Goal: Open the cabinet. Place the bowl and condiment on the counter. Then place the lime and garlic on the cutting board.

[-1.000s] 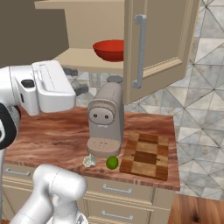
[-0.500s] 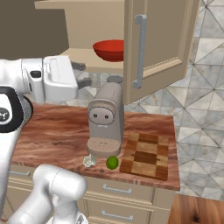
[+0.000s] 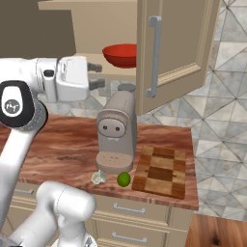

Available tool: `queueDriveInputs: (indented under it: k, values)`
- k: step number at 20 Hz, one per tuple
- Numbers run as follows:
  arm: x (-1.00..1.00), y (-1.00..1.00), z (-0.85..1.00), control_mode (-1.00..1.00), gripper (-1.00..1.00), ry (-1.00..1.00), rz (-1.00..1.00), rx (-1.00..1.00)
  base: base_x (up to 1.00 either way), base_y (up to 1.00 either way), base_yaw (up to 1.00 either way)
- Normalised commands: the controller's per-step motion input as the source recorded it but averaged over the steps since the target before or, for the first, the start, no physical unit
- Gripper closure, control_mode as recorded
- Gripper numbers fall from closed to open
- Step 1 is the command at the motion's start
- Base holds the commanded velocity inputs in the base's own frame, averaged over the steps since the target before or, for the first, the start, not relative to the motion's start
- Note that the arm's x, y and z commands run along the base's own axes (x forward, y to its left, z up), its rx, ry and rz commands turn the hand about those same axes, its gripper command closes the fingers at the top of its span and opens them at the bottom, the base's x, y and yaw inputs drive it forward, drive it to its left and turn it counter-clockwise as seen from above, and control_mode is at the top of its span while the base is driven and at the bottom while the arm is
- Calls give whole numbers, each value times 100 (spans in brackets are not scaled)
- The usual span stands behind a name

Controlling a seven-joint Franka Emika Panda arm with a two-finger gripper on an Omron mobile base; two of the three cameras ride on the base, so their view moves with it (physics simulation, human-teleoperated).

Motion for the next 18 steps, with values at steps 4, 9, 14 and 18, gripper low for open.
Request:
queueDriveInputs:
  k: [4, 9, 14, 18]
  values:
    - [36, 0, 0, -100, -100, 0, -10, 0, 0, 0, 0]
    - [36, -1, 0, -100, -100, 0, -11, 0, 0, 0, 0]
    - [26, -17, 0, -100, -100, 0, -11, 0, 0, 0, 0]
    - [21, -20, 0, -100, -100, 0, -12, 0, 0, 0, 0]
